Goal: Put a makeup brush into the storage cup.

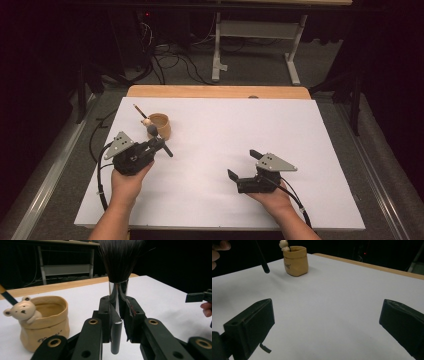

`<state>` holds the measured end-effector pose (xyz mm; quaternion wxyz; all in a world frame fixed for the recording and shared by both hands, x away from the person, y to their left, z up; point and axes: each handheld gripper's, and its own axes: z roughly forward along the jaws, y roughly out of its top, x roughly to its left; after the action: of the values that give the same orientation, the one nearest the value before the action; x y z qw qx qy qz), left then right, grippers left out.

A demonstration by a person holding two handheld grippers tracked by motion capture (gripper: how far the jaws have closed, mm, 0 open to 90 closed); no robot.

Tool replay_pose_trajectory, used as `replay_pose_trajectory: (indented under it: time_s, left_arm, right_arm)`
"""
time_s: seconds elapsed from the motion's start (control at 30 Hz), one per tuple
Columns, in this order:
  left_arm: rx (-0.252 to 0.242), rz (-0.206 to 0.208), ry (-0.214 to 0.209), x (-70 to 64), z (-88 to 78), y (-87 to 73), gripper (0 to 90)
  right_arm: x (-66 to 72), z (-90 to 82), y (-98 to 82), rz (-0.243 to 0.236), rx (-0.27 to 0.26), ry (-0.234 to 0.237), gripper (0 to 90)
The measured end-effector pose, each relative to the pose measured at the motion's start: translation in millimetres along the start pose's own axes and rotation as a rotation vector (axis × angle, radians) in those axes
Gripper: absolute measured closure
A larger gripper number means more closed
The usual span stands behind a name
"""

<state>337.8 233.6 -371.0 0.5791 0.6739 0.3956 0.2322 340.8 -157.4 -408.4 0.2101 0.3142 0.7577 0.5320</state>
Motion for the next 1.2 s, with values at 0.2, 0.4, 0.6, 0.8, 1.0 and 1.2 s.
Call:
replay_pose_trajectory:
  time_s: [0.2, 0.4, 0.6, 0.8, 1.0, 1.2]
  left_arm:
    - [-0.016, -0.01, 0.023, 6.6, -6.8, 2.0, 76.8]
    - [-0.04, -0.032, 0.047, 15.1, -14.5, 3.5, 76.8]
    - [-0.056, -0.049, 0.073, 24.3, -23.0, 4.1, 76.8]
    - [-0.073, -0.059, 0.099, 30.2, -28.6, 3.8, 76.8]
    - [-0.076, -0.052, 0.124, 30.1, -28.4, 3.5, 76.8]
    - [-0.069, -0.041, 0.144, 28.3, -18.5, 8.6, 76.8]
  right_arm:
    - [-1.7, -3.5, -0.2, -0.001, 0.006, -0.005, 1.3]
    - [-5.9, -8.5, -2.3, -0.019, 0.006, -0.016, 1.3]
    - [-9.0, -13.4, -5.4, -0.022, 0.005, -0.029, 1.3]
    - [-9.1, -15.9, -8.0, -0.035, 0.003, -0.032, 1.3]
    - [-6.8, -17.5, -10.0, -0.066, 0.002, -0.025, 1.3]
    - [-8.0, -19.1, -11.7, -0.055, -0.001, -0.026, 1.3]
